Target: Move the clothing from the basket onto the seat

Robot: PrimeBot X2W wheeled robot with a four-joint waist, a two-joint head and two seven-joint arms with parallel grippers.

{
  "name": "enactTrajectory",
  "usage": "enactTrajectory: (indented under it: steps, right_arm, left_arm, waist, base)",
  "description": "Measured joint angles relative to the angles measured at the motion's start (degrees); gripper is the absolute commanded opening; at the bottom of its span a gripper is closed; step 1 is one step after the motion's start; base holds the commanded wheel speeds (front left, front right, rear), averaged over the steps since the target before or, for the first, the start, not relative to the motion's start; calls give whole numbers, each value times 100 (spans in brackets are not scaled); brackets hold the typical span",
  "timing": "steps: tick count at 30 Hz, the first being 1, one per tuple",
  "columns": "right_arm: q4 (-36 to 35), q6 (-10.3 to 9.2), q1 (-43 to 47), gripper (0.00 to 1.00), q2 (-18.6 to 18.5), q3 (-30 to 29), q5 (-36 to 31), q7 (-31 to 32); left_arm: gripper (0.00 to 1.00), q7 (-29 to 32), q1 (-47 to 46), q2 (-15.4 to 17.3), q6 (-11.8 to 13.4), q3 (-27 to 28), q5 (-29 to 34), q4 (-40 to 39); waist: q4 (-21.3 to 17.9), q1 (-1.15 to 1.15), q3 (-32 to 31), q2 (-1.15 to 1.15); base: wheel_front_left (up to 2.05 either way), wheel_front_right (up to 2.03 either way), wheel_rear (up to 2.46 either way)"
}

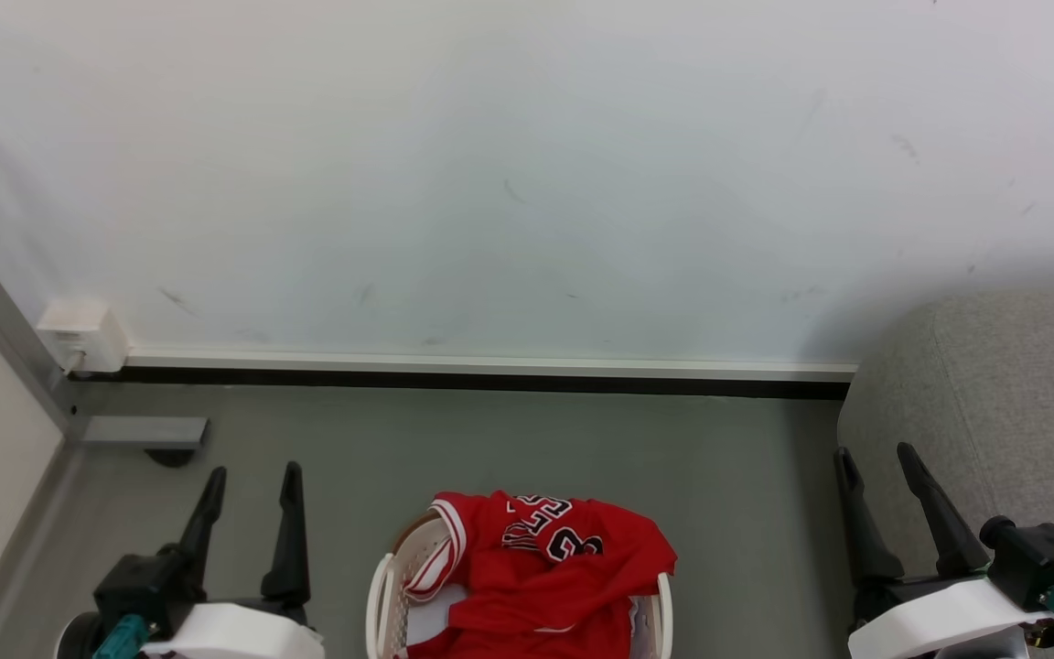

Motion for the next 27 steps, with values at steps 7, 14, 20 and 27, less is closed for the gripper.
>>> enactTrajectory:
  steps: [7,14,20,27]
  right_arm:
    - [-8,0,-19,100,-11,25,-196,-76]
    - [-7,0,-30,100,-12,89,-374,-133]
    - [-10,0,-65,100,-22,135,-530,-201]
    - [-13,0,-73,100,-33,185,-723,-263]
  left_arm:
    - [100,-88,5,3,26,-7,308,-19]
    - [100,-149,6,2,44,-4,506,-33]
    - [100,-223,6,-13,43,26,748,-40]
    - [100,-283,6,-42,14,49,949,-52]
  waist:
    - [-26,0,-6,0]
    - [-31,0,-13,0]
    - [-30,0,-14,0]
    - [-29,0,-28,0]
  base:
    - [0,0,0]
    - [0,0,0]
    - [0,0,0]
    - [0,0,0]
